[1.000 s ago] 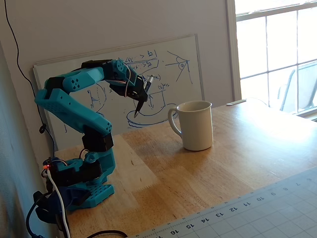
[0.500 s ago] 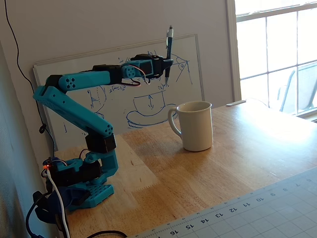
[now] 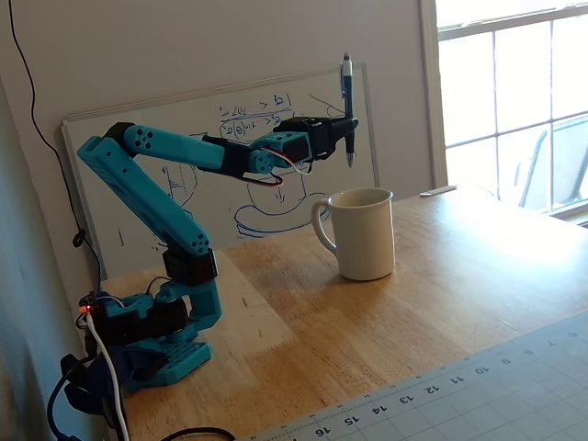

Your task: Grasp a pen and put it in a mug.

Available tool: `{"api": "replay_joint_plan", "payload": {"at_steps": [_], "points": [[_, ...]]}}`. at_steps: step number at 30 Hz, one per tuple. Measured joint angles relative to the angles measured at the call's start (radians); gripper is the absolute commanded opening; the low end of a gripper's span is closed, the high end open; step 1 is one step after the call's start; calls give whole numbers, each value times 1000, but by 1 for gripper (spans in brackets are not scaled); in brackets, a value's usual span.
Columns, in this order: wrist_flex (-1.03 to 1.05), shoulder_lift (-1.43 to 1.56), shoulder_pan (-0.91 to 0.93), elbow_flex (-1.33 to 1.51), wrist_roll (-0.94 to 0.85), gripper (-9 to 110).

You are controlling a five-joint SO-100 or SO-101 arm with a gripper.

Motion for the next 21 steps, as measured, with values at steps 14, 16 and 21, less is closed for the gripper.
{"api": "replay_joint_plan", "payload": {"at_steps": [14,16,21], "points": [[0,-28,101,67,-40,4],[0,-37,103,101,-40,4],[0,-40,103,132,-40,4]]}}
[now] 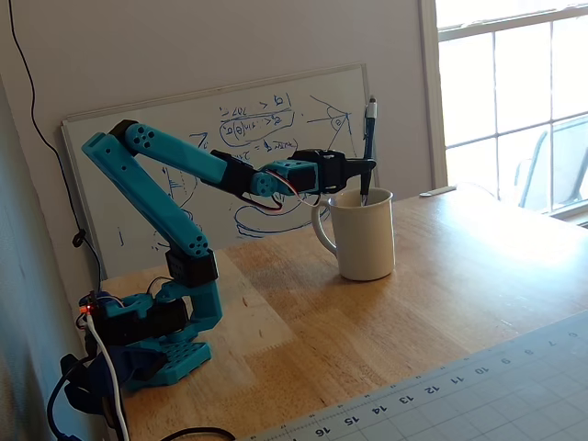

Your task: Grasp a pen and put it in a mug.

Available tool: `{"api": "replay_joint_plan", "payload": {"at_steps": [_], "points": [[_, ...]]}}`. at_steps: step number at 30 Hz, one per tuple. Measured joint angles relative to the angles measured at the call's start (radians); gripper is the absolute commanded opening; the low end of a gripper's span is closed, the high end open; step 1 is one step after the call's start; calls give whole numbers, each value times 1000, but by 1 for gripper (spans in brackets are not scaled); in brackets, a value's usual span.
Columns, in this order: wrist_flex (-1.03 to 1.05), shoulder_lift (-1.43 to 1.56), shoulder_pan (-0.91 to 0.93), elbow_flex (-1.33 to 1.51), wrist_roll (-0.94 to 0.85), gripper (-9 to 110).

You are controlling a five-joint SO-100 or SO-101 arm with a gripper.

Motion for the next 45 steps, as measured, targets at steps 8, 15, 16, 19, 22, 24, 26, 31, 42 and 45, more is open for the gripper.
{"api": "replay_joint_plan", "payload": {"at_steps": [8,15,16,19,22,24,26,31,42,45], "points": [[0,0,0,3,0,15],[0,52,0,6,0,15],[0,69,0,6,0,15],[0,120,0,6,0,15],[0,166,0,6,0,12],[0,189,0,6,-5,9],[25,219,0,6,-28,6],[209,344,0,6,-166,4],[818,594,0,6,-739,4],[994,657,0,6,-940,4]]}}
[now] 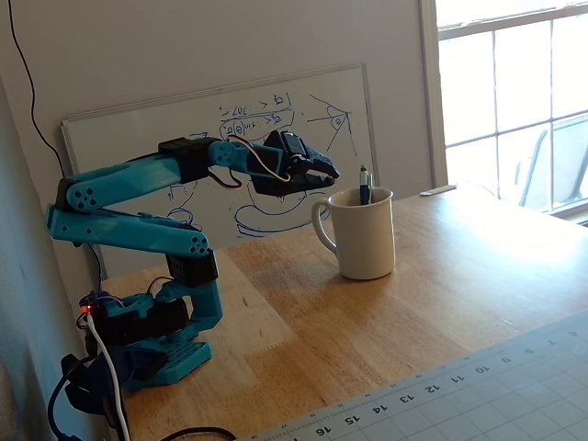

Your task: Grasp a pen and put it in a mug.

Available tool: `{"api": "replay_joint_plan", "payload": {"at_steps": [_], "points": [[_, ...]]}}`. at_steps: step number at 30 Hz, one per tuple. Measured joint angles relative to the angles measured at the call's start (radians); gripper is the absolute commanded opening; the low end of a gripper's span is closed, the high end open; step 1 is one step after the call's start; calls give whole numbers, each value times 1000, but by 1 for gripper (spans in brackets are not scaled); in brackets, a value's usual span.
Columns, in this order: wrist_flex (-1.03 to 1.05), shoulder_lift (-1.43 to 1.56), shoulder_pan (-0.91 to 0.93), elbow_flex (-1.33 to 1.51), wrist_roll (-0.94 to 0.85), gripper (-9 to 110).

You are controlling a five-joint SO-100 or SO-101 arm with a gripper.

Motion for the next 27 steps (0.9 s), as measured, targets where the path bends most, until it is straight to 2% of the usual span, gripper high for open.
{"api": "replay_joint_plan", "payload": {"at_steps": [7,11,21,27], "points": [[380,137,78,35,-387,4],[468,235,135,138,-517,4],[499,497,183,413,-572,4],[604,545,183,422,-572,4]]}}
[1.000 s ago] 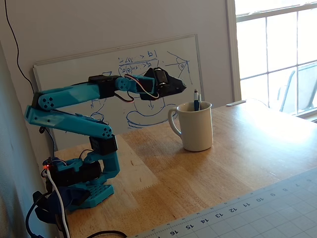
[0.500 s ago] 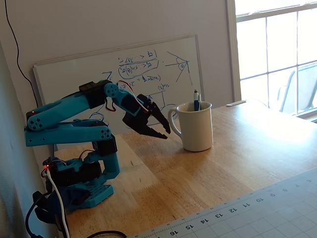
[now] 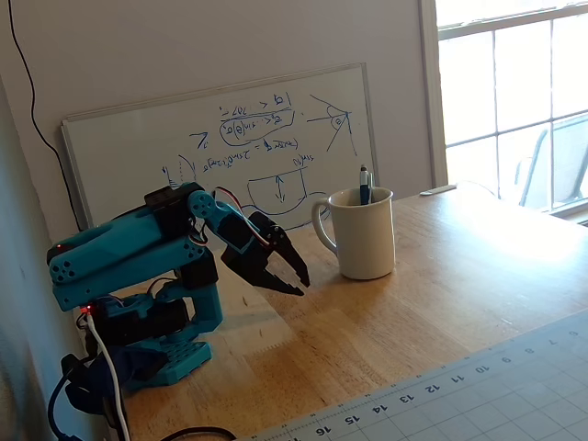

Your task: Grasp a pen and put it in a mug.

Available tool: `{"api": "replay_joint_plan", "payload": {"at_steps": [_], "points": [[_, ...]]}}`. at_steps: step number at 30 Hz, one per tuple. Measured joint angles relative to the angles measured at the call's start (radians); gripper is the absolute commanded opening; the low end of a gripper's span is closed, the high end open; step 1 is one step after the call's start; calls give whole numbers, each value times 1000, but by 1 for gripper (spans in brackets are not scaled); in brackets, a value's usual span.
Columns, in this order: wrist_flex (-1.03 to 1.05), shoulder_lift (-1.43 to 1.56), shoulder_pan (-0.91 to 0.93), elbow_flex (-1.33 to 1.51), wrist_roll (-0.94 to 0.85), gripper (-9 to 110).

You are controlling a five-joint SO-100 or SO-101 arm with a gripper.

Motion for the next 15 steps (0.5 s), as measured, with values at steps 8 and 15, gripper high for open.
{"api": "replay_joint_plan", "payload": {"at_steps": [8,15], "points": [[126,51,0,0,0,4],[127,51,0,0,0,4]]}}
